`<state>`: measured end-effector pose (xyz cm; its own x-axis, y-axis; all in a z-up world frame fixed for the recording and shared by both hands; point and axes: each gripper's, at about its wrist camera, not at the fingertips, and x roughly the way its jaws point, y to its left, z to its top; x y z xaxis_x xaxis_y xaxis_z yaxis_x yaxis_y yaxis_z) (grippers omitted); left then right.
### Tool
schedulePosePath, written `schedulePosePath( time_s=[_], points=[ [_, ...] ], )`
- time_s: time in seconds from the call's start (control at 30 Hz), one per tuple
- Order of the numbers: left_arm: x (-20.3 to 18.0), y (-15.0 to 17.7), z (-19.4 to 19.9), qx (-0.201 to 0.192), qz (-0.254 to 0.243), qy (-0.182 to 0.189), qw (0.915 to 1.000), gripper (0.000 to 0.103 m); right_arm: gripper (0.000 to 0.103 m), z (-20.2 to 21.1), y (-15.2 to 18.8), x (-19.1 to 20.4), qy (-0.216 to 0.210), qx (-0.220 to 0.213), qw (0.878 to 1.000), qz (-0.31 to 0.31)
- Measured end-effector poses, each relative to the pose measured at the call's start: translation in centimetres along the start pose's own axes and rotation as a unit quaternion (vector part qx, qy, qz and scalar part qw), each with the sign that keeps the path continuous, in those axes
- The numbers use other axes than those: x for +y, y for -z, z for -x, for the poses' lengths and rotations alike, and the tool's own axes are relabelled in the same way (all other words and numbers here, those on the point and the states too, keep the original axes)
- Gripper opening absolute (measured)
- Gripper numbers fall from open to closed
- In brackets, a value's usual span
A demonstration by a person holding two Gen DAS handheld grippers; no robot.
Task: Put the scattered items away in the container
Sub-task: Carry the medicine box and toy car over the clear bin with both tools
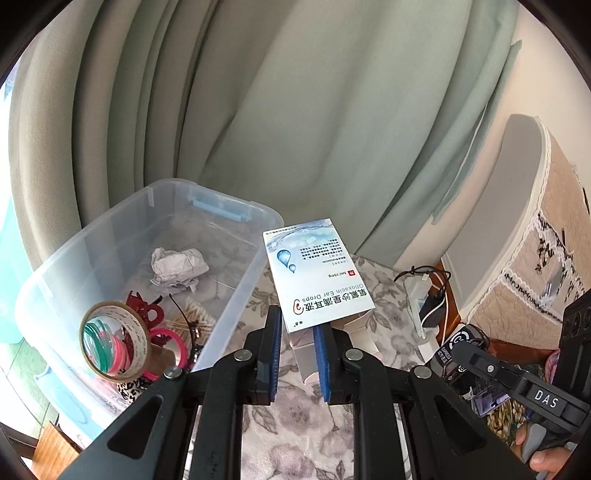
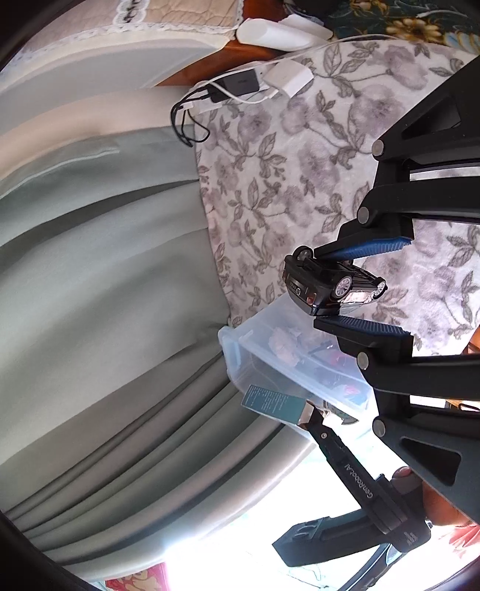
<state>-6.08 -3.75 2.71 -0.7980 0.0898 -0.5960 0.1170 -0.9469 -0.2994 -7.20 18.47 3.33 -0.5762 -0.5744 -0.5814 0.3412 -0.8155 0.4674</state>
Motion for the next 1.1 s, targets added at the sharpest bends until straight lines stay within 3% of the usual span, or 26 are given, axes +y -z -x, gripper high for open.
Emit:
schedulePosePath(
  time_s=[0.33, 0.6, 1.1],
  points=[
    [6.1, -1.2, 2.7, -0.04, 0.053, -0.042, 0.9969, 0.017, 0.032, -1.5, -1.1, 5.4, -0.035, 0.005, 0.999, 0.04],
    [10.8, -0.8, 3.0, -0.039, 0.098, -0.061, 0.9926, 0.017, 0.032, -4.6, -0.8, 9.7, -0.062, 0.038, 0.994, 0.081],
    [14.9, 0.3, 2.8, -0.026, 0.126, -0.064, 0.9896, 0.017, 0.032, -10.9, 0.0, 16.7, -0.105, 0.096, 0.979, 0.145]
  ],
)
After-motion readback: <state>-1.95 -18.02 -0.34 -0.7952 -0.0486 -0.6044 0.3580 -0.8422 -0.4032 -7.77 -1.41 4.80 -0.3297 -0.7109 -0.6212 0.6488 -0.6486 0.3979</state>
